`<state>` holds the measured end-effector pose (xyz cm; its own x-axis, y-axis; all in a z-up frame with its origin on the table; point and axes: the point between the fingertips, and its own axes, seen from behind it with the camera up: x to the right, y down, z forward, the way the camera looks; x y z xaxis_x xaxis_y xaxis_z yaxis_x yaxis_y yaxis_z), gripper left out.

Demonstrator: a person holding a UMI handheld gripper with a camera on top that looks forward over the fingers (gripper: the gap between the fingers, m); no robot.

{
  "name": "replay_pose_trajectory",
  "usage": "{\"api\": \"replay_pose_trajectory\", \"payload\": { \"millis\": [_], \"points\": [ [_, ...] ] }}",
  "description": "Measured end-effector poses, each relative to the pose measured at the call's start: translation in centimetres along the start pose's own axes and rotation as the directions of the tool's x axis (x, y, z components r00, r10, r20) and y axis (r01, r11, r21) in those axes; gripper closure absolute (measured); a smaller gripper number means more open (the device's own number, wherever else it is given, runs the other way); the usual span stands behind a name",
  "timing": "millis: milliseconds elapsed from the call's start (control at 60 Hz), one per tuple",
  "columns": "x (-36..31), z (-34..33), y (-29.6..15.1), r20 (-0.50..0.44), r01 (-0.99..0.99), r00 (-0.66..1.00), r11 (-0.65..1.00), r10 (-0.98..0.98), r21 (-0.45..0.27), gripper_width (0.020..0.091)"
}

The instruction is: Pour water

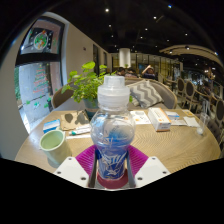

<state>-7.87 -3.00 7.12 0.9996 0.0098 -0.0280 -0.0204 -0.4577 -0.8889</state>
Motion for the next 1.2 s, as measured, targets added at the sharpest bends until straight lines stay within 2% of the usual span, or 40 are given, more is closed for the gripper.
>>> {"api": "replay_pose_trajectory", "payload": {
  "millis": [67, 100, 133, 183, 200, 250, 317, 650, 867, 1200],
  "points": [
    [0.0, -0.1, 0.1, 0.002, -0.008, 1.0, 1.0, 0.008, 0.001, 0.0608],
    [0.1, -0.1, 0.8, -0.001, -0.009, 1.0, 1.0, 0.009, -0.023, 0.0575],
    [0.1, -0.1, 1.5, -0.004, -0.013, 1.0, 0.998, 0.013, -0.059, 0.0477],
    [-0.2, -0.3, 2.3, 0.009, -0.02, 1.0, 0.995, 0.021, -0.1, 0.0276],
    [-0.2, -0.6, 2.6, 0.009, -0.022, 1.0, 0.994, 0.023, -0.109, 0.0234],
    [0.0, -1.5, 2.9, 0.0, -0.022, 1.0, 0.991, 0.023, -0.135, 0.0262],
    [0.4, -3.1, 2.9, -0.028, -0.004, 1.0, 0.988, 0.0, -0.155, 0.0244],
    [-1.8, -17.2, 0.1, -0.125, -0.044, 0.992, 0.968, 0.013, -0.248, 0.0249],
    [-3.3, -22.4, -0.3, -0.17, -0.056, 0.985, 0.969, 0.015, -0.24, 0.0252],
    [-3.4, -24.3, 0.0, -0.18, -0.012, 0.983, 0.97, -0.033, -0.241, 0.025]
  ]
}}
